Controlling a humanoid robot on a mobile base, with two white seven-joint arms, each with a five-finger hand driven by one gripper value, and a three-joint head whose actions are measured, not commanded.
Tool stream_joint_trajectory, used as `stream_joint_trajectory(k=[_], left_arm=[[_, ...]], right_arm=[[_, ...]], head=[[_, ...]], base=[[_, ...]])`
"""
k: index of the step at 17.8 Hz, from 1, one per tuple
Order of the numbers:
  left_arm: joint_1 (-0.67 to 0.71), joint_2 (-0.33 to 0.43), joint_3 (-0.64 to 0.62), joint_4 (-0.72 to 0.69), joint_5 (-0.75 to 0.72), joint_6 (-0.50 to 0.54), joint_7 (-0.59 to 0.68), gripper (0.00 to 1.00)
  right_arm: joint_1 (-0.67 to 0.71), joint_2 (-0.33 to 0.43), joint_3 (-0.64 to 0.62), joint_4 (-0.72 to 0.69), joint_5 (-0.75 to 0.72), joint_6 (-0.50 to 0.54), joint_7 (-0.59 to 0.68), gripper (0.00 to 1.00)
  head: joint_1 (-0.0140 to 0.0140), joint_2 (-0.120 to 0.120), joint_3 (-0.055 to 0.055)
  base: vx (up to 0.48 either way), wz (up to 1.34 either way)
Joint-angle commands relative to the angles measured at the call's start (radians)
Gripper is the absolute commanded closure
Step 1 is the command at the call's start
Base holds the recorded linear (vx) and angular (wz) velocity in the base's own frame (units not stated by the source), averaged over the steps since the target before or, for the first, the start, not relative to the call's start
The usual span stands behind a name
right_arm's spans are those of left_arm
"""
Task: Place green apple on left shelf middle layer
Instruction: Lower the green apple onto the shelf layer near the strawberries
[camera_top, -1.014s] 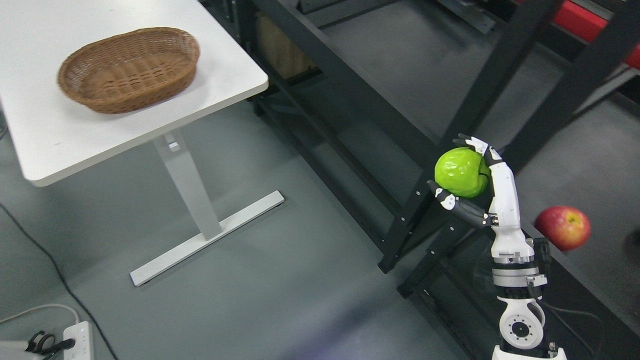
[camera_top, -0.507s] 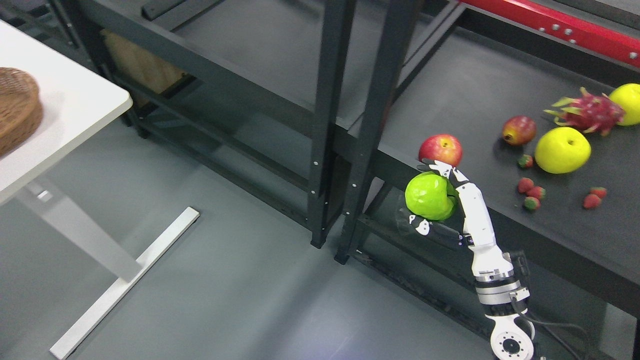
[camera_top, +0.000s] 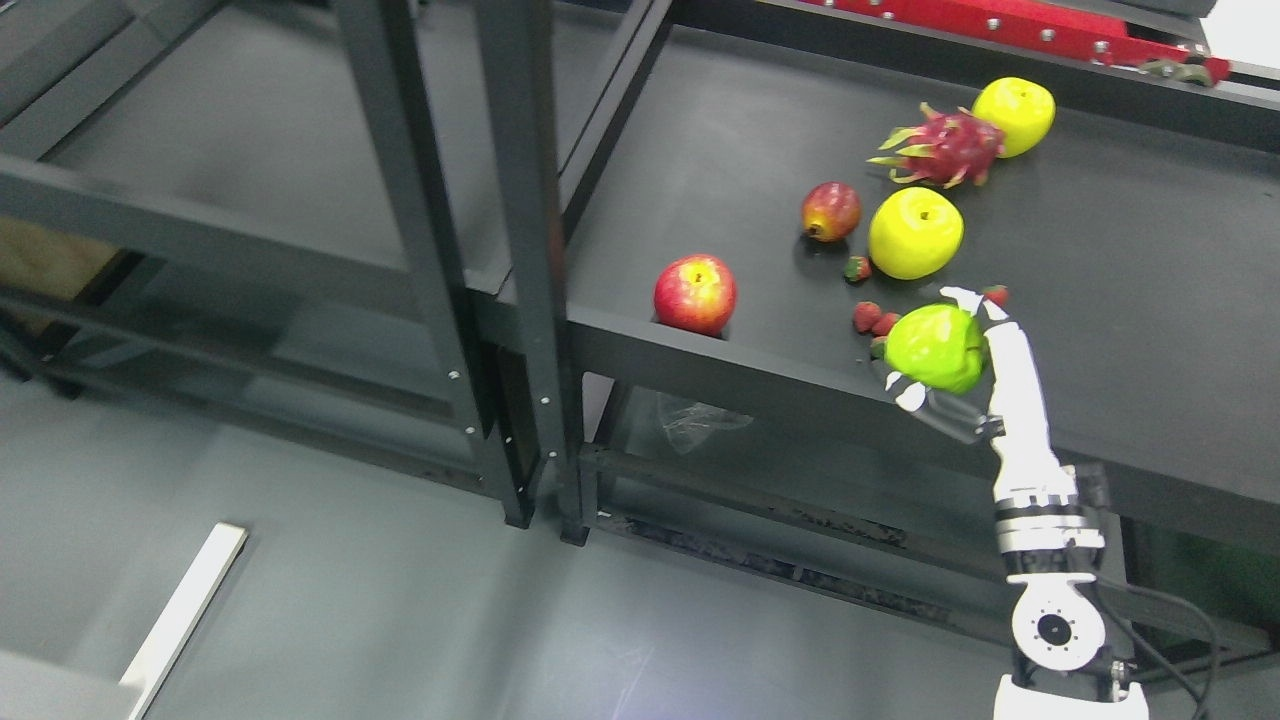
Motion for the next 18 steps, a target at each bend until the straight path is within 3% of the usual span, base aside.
stream_joint_trajectory(k=[1, 6, 11, 18], left_arm=[[0.0, 0.017, 0.0, 0.0, -0.001, 0.007, 0.0, 0.0], [0.0, 0.017, 0.0, 0.0, 0.0, 0.007, 0.0, 0.0], [0.0, 0.017, 0.0, 0.0, 0.0, 0.006, 0.0, 0.0], [0.0, 0.017, 0.0, 0.0, 0.0, 0.006, 0.0, 0.0]], right_arm=[[-0.065, -0.071, -0.112, 0.043, 0.008, 0.048, 0.0, 0.98], [-0.137, -0.08, -0.103, 0.137, 0.05, 0.125, 0.003, 0.98], [-0.174, -0.08, -0.082, 0.187, 0.124, 0.15, 0.003, 0.98], [-0.241, -0.08, -0.079, 0.362, 0.271, 0.176, 0.001, 0.97]], head=[[0.0, 0.0, 0.0], [0.0, 0.0, 0.0], [0.0, 0.0, 0.0], [0.0, 0.0, 0.0]], base=[[0.144, -0.37], [0.207, -0.23], [0.238, -0.02], [0.159, -0.11]])
